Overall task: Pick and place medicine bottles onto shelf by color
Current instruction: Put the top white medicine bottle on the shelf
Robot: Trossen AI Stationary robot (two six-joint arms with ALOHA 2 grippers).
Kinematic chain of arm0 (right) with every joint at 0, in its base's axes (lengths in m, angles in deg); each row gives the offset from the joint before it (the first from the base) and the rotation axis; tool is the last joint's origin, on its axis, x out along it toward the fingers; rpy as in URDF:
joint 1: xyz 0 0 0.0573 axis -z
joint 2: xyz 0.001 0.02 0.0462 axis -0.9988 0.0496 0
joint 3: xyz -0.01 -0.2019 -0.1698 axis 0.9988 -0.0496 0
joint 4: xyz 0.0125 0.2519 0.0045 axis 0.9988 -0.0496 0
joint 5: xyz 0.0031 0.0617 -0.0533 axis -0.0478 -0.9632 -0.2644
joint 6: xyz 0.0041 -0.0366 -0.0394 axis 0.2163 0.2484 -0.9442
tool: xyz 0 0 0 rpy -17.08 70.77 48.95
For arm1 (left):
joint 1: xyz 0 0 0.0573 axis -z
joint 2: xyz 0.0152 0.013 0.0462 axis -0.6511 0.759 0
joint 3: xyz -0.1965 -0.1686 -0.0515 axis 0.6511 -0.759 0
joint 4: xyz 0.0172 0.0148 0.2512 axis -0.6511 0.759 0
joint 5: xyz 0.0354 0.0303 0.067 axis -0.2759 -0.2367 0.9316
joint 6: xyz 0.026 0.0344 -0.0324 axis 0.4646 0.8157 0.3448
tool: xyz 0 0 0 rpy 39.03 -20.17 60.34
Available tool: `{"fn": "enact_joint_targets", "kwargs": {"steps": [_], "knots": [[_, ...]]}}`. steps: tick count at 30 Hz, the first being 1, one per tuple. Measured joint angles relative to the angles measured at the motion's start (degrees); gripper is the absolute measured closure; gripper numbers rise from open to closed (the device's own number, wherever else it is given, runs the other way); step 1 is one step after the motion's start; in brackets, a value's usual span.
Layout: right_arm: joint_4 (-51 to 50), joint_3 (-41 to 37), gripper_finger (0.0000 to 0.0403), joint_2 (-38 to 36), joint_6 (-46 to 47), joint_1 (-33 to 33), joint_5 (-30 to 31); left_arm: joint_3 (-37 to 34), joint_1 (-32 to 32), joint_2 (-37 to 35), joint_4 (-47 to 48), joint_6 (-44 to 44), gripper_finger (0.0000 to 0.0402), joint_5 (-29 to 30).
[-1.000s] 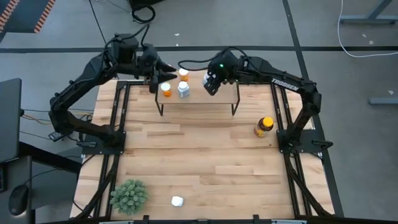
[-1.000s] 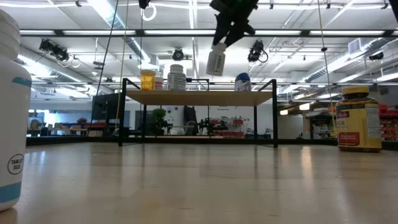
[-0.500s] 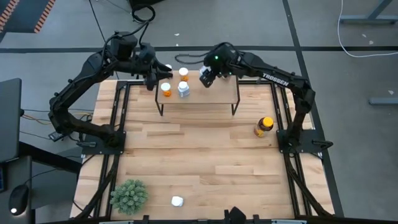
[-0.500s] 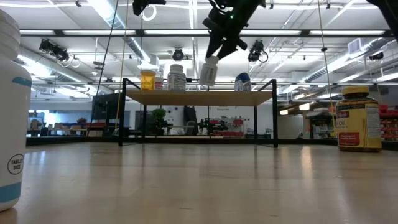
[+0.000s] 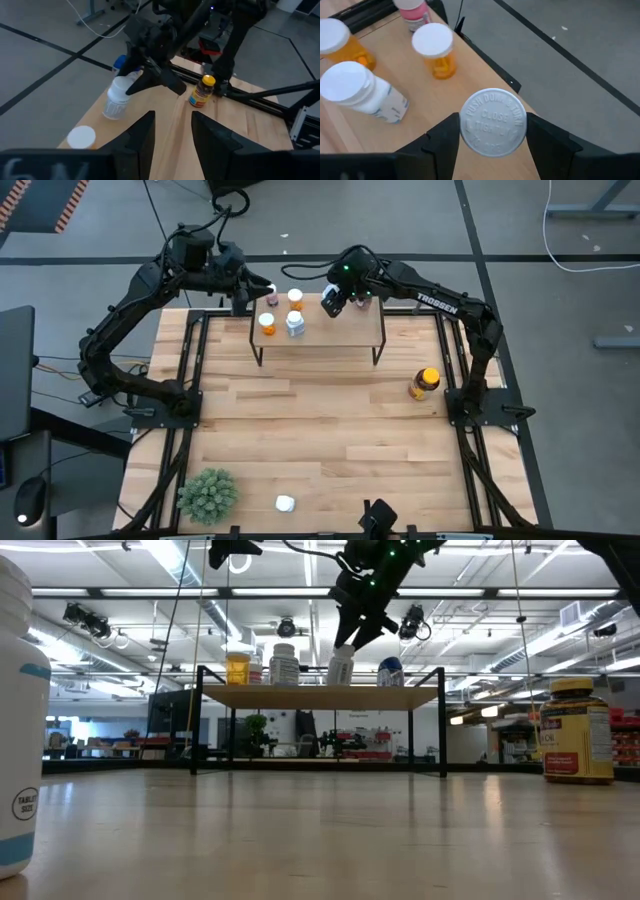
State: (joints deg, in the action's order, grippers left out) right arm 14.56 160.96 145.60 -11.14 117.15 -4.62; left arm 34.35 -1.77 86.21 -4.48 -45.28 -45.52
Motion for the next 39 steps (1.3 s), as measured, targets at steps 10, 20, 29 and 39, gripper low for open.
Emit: {"fn": "enact_joint_targets", "kwargs": {"steps": [10,20,29,39], "knots": [[-0.7,-0.7,0.0187,-0.1,0.9,1.1,-1.0,0.0,-0.3,0.0,0.0,-0.1,0.0269,0.0],[-0.7,-0.8,0.0187,-0.1,1.0,1.1,-1.0,0.0,-0.3,0.0,0.0,-0.1,0.028,0.0],[-0.7,-0.8,0.0187,-0.1,1.0,1.1,-1.0,0.0,-0.1,0.0,0.0,-0.2,0.0283,0.0],[-0.7,-0.8,0.0187,-0.1,1.0,1.1,-1.0,0.0,0.0,0.0,0.0,-0.5,0.0281,0.0]]}}
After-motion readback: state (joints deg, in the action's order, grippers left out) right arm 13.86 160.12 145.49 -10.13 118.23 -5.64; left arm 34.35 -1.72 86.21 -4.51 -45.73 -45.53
